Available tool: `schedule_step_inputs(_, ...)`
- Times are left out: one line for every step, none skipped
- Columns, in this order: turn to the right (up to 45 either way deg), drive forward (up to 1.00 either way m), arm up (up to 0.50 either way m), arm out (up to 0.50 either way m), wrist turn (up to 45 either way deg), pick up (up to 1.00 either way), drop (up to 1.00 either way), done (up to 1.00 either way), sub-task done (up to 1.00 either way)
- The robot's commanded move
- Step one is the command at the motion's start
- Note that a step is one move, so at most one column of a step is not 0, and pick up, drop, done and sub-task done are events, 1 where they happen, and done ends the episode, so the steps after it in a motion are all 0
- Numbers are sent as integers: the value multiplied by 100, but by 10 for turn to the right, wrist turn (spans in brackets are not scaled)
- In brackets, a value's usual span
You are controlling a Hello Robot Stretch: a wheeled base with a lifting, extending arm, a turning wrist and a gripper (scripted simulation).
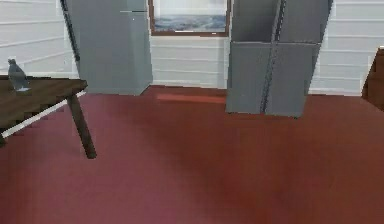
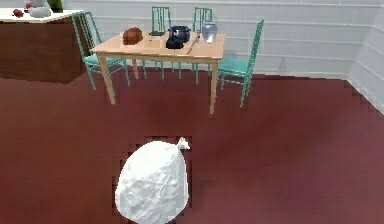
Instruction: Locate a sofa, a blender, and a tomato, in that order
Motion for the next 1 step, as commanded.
schedule_step_inputs(90,0,0,0,0,0,0,0,0)
